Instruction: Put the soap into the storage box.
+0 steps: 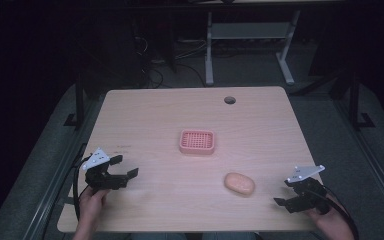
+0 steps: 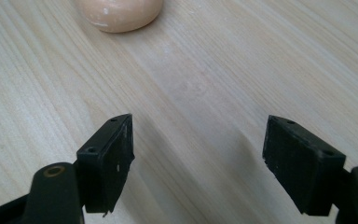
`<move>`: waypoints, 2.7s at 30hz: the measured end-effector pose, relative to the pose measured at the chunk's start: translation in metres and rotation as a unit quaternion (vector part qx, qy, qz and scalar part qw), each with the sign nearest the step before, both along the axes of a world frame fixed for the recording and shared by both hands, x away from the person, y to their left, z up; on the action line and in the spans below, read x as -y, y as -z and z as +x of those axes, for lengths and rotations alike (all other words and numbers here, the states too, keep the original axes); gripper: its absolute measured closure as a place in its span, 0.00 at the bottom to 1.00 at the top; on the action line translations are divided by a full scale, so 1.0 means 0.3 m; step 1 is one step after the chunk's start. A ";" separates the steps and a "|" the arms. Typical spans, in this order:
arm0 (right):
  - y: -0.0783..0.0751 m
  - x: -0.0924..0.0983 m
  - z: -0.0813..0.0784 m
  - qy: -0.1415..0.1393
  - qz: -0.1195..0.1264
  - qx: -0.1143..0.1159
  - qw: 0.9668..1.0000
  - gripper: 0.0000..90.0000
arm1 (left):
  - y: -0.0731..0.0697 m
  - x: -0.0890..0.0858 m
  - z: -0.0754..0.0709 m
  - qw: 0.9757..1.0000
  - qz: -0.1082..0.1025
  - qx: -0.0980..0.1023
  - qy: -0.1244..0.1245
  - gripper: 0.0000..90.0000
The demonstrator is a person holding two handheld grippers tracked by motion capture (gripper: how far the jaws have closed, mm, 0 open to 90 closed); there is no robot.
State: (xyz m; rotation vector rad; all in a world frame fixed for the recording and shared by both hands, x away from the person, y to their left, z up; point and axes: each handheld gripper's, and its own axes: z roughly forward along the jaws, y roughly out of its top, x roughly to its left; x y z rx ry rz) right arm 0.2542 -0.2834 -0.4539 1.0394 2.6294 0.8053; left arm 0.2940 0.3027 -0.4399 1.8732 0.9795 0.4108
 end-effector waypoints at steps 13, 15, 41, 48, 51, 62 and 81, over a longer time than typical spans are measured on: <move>-0.039 -0.061 0.026 -0.036 -0.009 -0.001 0.999 0.27 | 0.000 -0.006 -0.003 1.000 0.006 -0.001 -0.002 0.16; -0.053 -0.082 0.036 -0.049 -0.014 0.000 0.999 0.27 | -0.003 -0.010 -0.008 1.000 0.003 0.002 -0.004 0.16; -0.117 -0.207 0.096 -0.108 -0.048 0.001 0.993 0.27 | -0.003 -0.023 -0.011 1.000 -0.004 -0.001 -0.004 0.16; -0.126 -0.247 0.115 -0.124 -0.053 -0.001 0.991 0.27 | -0.001 -0.024 -0.009 1.000 -0.008 -0.001 -0.007 0.16; -0.130 -0.261 0.121 -0.129 -0.056 -0.002 0.990 0.27 | -0.003 -0.024 -0.010 1.000 -0.007 0.000 -0.007 0.16; -0.117 -0.343 0.163 -0.149 -0.066 -0.019 0.986 0.27 | -0.001 -0.029 -0.007 1.000 -0.013 -0.005 -0.009 0.16; -0.064 -0.433 0.204 -0.164 -0.103 -0.051 0.980 0.27 | -0.003 -0.029 -0.008 1.000 -0.012 -0.002 -0.007 0.16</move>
